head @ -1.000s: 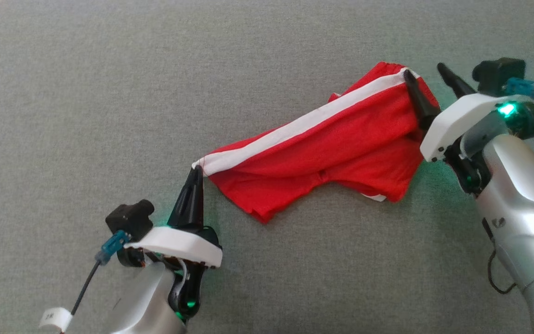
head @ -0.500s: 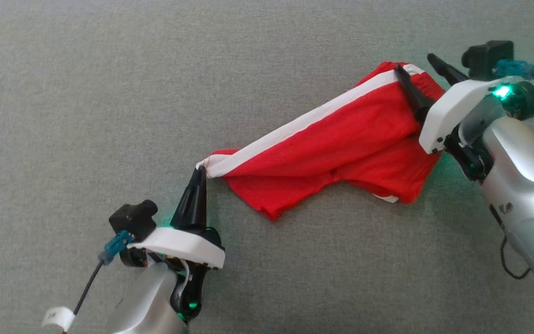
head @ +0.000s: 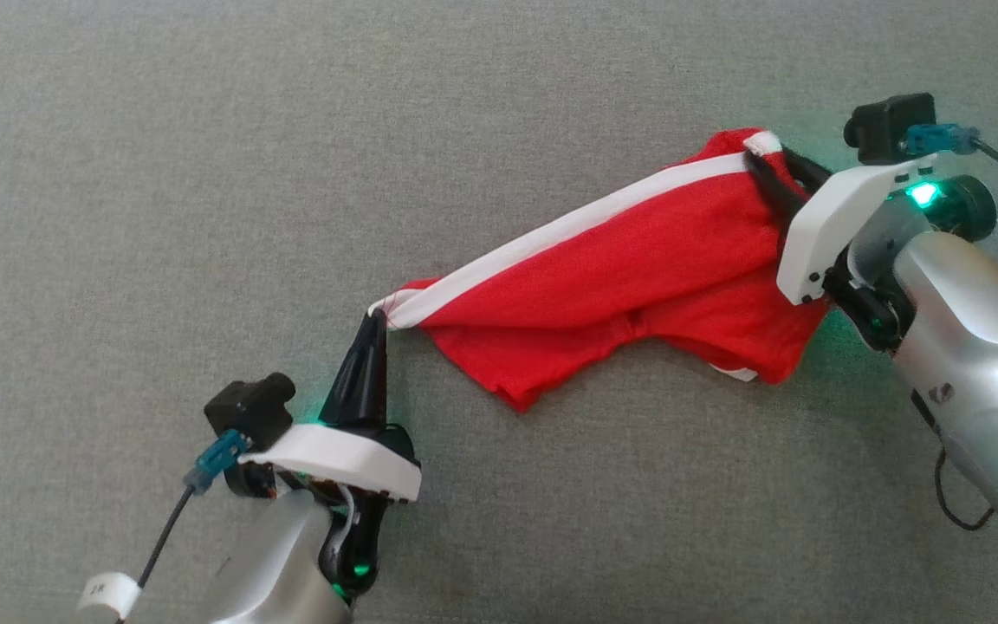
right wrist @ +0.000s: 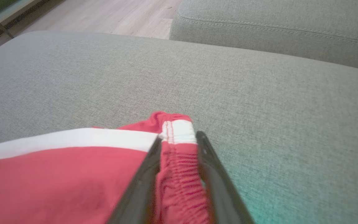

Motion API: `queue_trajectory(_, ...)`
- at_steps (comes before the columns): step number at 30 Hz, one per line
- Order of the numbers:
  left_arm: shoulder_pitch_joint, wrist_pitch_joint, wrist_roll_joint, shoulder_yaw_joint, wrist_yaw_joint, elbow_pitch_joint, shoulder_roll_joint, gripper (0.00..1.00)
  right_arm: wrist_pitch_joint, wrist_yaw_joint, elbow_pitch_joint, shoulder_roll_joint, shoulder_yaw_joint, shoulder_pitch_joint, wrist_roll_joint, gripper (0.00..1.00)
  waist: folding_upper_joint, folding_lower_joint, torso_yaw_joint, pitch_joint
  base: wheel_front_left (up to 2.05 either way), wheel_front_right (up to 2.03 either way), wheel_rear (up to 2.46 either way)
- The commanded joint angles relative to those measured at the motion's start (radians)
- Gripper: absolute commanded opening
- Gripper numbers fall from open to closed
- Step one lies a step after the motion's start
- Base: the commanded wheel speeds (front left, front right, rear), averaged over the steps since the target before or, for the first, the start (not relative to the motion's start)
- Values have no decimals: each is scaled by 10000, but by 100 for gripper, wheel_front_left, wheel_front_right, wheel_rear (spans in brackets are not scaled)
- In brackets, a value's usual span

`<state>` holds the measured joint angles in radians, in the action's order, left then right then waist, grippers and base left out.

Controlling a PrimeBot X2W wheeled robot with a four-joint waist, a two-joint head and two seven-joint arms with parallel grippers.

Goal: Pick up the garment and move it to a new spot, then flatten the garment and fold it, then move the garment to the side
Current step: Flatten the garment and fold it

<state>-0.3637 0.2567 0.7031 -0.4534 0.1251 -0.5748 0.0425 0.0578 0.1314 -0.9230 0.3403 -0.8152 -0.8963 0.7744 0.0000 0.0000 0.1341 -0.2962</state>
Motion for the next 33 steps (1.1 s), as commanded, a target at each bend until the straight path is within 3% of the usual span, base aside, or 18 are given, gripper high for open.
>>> queue_trajectory(1,-239,51,-1,234,55,267,78,0,-167,-7,184,141,-95,-356,121,0,0,0,-2,-8,0,0,0)
queue_trajectory(9,-258,51,-197,451,55,252,78,0,-1578,-7,34,122,-327,-583,241,0,0,0,-105,236,0,0,0)
queue_trajectory(17,-903,51,-1369,1831,55,961,156,0,-2981,-7,-45,-92,-273,-622,327,0,0,0,-517,1086,0,0,0)
queue_trajectory(23,-2232,51,-2264,2446,56,1785,1053,0,-3186,-7,879,27,468,-634,405,0,0,0,-987,1884,0,0,0)
queue_trajectory(28,-3200,51,-2584,2264,56,2073,1816,0,-3192,-7,2193,331,1422,-199,227,5,0,0,-1331,2496,0,0,0)
queue_trajectory(33,-3824,-20,-2760,2075,55,2307,2399,0,-3194,-7,3239,776,1788,180,260,0,0,0,-1550,2797,0,0,0)
